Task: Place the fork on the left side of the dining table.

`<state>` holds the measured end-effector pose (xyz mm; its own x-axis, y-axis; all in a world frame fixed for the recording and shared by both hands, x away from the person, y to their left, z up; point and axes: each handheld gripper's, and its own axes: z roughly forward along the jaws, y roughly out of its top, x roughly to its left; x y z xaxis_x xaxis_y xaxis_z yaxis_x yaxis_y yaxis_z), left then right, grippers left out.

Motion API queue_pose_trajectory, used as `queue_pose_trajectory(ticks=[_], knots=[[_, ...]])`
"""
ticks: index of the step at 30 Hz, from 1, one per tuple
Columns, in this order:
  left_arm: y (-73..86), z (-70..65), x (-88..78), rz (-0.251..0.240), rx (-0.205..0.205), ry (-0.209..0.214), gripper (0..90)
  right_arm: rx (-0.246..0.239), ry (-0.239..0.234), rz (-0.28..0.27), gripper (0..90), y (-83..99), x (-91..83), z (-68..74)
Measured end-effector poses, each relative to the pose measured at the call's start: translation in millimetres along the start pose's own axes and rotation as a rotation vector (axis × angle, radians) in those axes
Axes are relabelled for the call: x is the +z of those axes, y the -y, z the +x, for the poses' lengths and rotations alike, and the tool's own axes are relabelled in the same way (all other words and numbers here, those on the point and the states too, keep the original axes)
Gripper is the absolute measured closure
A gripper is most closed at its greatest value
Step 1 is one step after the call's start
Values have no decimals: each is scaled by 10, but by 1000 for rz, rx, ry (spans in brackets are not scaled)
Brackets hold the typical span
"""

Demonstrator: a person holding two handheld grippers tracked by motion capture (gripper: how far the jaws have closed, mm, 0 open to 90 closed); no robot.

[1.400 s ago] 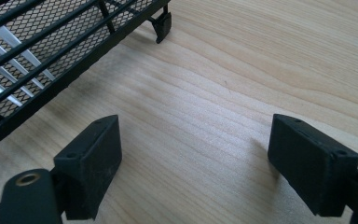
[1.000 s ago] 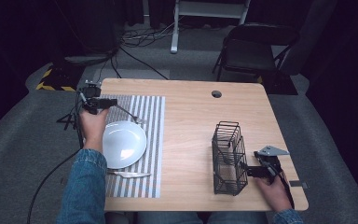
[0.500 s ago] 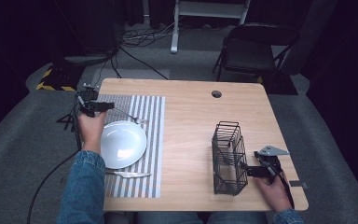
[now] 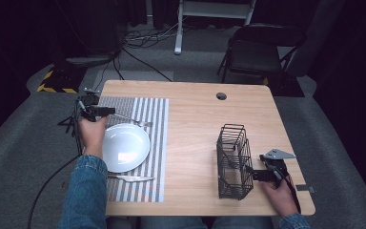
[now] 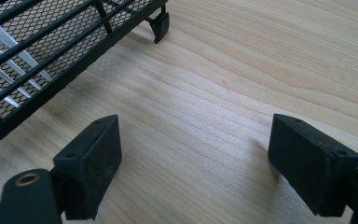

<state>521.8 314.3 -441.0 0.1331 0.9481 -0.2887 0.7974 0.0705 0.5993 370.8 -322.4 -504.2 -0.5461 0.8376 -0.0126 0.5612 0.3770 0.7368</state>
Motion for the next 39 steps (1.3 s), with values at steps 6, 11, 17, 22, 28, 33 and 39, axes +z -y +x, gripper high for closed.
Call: queue_pose_trajectory(ticks=[6,11,17,22,28,33,39], knots=[[8,51,78,2,-30,-6,541,-1,0,0,173,0,0,0],[13,86,121,7,-40,-29,540,-1,0,0,173,0,0,0],[34,117,64,11,-38,-65,531,1,1,0,172,0,0,0],[68,40,-61,-19,-16,-48,530,2,1,0,172,-1,1,0],[70,-202,-294,-49,57,-49,527,2,1,0,172,-1,1,0],[86,-422,-520,-84,113,-33,526,2,0,0,172,-1,1,-1],[165,-760,-755,-106,219,-36,515,2,-1,0,172,-2,2,-2]])
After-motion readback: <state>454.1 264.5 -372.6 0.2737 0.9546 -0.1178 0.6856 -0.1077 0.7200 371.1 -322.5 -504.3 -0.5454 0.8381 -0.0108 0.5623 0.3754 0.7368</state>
